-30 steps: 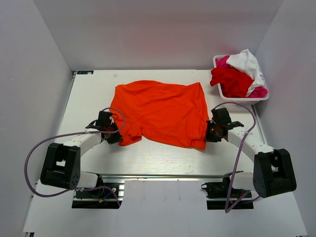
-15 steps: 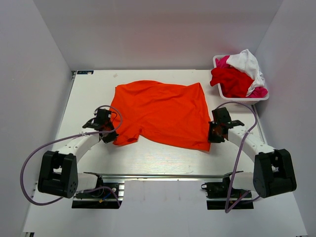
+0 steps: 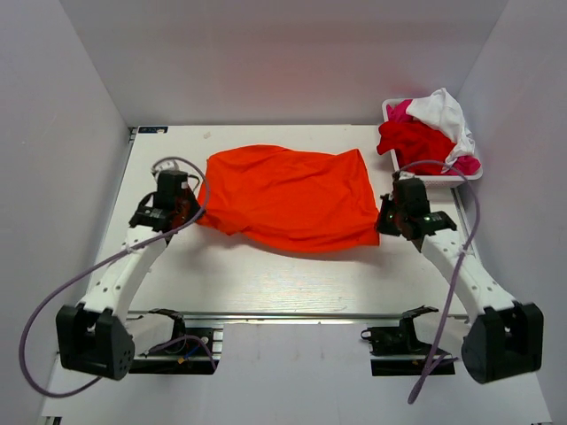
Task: Fold and stack the t-shirts
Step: Flatten out the tshirt
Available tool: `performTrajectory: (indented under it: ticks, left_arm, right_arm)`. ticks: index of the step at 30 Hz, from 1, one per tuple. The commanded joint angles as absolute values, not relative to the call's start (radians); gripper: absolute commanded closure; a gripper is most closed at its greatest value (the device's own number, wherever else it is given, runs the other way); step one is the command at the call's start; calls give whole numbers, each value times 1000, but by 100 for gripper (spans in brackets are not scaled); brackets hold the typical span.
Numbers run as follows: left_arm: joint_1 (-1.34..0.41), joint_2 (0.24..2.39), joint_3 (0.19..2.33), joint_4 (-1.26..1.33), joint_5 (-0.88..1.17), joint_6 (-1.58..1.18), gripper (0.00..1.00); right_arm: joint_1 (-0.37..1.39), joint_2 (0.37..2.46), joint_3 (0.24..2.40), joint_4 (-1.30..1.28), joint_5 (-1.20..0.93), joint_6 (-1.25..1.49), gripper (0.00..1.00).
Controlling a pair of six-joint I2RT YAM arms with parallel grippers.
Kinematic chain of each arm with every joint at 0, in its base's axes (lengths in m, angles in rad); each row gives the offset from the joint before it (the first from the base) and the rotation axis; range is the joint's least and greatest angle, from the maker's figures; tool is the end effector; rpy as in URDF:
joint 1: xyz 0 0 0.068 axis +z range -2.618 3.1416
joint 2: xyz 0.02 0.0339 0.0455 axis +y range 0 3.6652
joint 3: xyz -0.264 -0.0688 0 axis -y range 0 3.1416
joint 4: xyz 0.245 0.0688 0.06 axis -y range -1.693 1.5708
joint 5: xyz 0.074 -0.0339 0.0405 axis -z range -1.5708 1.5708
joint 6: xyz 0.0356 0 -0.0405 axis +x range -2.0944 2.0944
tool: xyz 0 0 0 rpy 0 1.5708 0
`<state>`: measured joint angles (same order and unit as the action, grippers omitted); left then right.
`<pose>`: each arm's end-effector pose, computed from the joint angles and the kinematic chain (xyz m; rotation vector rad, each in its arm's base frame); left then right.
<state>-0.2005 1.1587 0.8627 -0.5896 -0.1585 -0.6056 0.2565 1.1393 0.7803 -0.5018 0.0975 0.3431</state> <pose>0.2316 -0.0413 0.2568 -0.5602 2.3831 -0.1636 0.2247 0.0553 0.2404 0.1492 2.4273 0.1529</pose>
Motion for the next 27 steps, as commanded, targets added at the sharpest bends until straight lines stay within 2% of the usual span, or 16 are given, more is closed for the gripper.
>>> performTrajectory:
  ticks: [1,9,13,20,27]
  left_arm:
    - [-192,1034,1026,-568,-271,-588,100]
    - [-183,962,1275,-549,-465,-523,100]
    - [-183,962,1425,-497,-431,-434,100]
    - [-183,951,1627,-479,-333,-313,100]
    - [-183,855,1730,-488,-253,-258,100]
  right_arm:
    - [253,1052,922,-396,115,324,100]
    - [253,888,1038,-278,282,275,100]
    - [256,844,1098,-229,334,241,100]
    - [256,789,1270,-164,229,152,100]
    - [256,720,1448,-270,132,101,100]
